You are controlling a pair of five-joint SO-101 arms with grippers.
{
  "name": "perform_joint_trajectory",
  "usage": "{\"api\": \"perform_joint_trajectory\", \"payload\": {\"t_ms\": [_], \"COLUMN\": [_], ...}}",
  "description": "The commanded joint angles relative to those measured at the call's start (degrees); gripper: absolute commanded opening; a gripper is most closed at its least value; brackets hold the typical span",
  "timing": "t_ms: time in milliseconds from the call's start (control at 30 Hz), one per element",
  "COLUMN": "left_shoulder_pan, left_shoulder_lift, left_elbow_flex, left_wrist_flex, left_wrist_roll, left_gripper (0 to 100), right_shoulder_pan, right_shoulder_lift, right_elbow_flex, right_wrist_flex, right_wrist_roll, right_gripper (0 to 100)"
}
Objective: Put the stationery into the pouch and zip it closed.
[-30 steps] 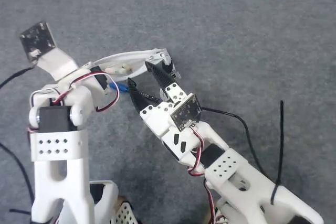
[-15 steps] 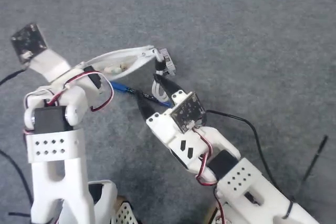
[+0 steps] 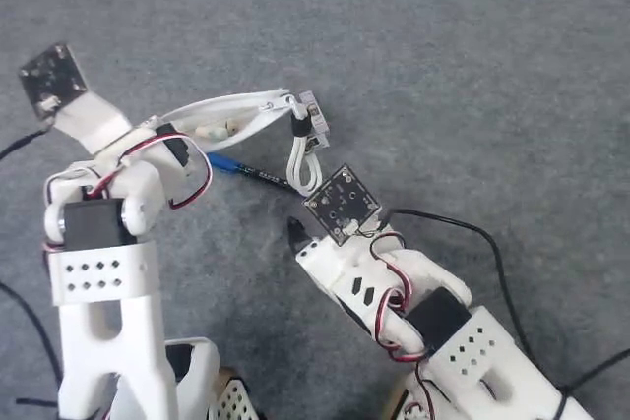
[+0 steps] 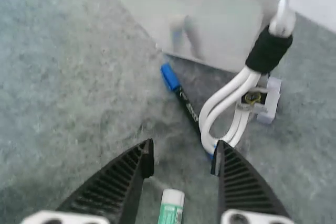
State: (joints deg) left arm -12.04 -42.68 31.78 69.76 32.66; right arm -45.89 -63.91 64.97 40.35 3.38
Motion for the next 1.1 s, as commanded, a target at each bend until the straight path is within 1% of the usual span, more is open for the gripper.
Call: {"api": "perform_joint_trajectory", "payload": {"t_ms": [0, 67, 133, 267, 367, 467, 567, 867, 1067], "left_shoulder_pan": [-0.26, -0.35, -2.46, -6.68, -8.0, -8.09, -8.09, -8.09, -8.09], "left_shoulder_lift": [0.09, 0.09, 0.09, 0.44, 0.44, 0.44, 0.44, 0.44, 0.26], "left_elbow_flex": [-0.66, -0.66, -0.84, -0.66, -0.66, -0.75, -0.75, -0.75, -0.57], "left_wrist_flex": [-1.41, -1.41, -1.49, -3.08, -3.08, -3.08, -3.08, -3.08, -3.08], "left_wrist_roll": [-0.26, -0.26, -0.09, 3.6, 4.22, 4.22, 4.22, 4.22, 4.22], "left_gripper": [1, 1, 1, 1, 1, 1, 1, 1, 1], "right_shoulder_pan": [-0.31, -0.4, -0.4, -2.68, -3.65, -3.47, -3.38, -3.38, -0.48], "right_shoulder_lift": [-0.84, -0.13, 0.66, 2.68, 5.58, 9.98, 15.69, 31.78, 39.96], "right_elbow_flex": [-3.96, -3.96, -3.96, -3.96, -4.04, -6.15, -7.74, -13.27, -16.88], "right_wrist_flex": [3.12, 4.53, 5.49, 6.64, 6.46, 6.99, 6.99, 6.99, 6.46], "right_wrist_roll": [0.35, 0.35, 0.35, 0.35, 0.35, 0.26, -1.76, -2.11, -2.11], "right_gripper": [16.7, 16.7, 16.7, 16.7, 16.7, 16.7, 16.6, 16.6, 16.6]}}
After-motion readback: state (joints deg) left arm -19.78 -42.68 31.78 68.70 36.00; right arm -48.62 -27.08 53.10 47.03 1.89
